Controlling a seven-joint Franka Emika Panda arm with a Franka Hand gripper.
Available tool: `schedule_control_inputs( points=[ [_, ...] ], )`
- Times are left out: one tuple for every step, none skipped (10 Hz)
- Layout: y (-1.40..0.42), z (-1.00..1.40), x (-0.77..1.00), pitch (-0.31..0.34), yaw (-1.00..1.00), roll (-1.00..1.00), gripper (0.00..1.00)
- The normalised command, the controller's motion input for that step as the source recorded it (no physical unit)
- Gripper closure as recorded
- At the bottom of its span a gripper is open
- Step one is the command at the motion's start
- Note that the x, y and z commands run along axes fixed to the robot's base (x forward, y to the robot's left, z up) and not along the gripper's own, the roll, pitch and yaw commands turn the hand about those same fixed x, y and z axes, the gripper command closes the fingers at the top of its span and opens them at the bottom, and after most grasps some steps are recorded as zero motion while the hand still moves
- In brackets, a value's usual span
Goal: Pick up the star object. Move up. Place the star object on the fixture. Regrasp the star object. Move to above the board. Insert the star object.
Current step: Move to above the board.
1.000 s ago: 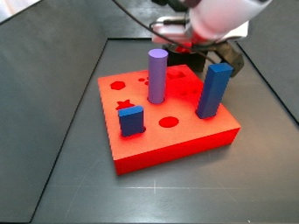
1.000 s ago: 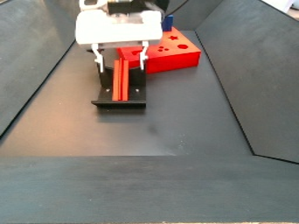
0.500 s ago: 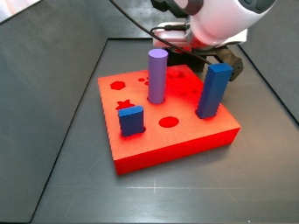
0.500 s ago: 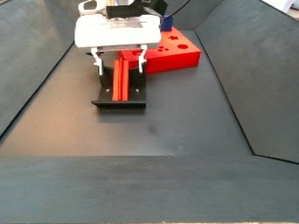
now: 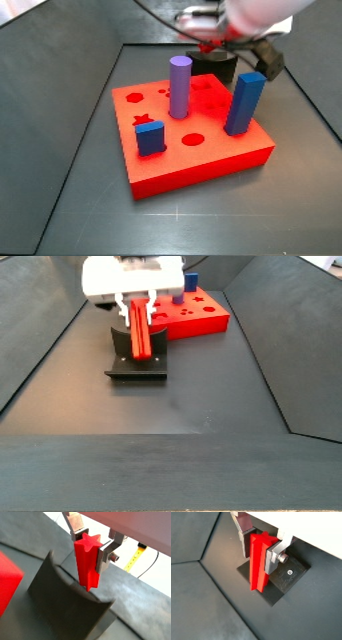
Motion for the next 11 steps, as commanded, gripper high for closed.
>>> schedule_control_inputs(
  points=[
    [-0.09, 1.00, 0.00, 0.039, 0.25, 0.00, 1.00],
    [-0.09, 1.00, 0.00, 0.005, 0.23, 0.00, 1.00],
    [-0.08, 1.00, 0.00, -0.038, 0.18, -0.01, 1.00],
    [-0.08, 1.00, 0.00, -0.053, 0.16, -0.01, 1.00],
    [-0.07, 1.00, 0.00, -0.068, 0.09, -0.01, 1.00],
    [-0.07, 1.00, 0.00, -0.067, 0.06, -0.01, 1.00],
    [-0.06, 1.00, 0.00, -0.057, 0.02, -0.02, 1.00],
    [-0.06, 1.00, -0.01, -0.041, 0.00, -0.03, 1.00],
    [-0.05, 1.00, -0.01, -0.025, -0.02, -0.03, 1.00],
    [-0.05, 1.00, -0.02, -0.008, -0.02, -0.04, 1.00],
    [-0.04, 1.00, -0.02, 0.012, -0.03, -0.04, 1.00]
  ],
)
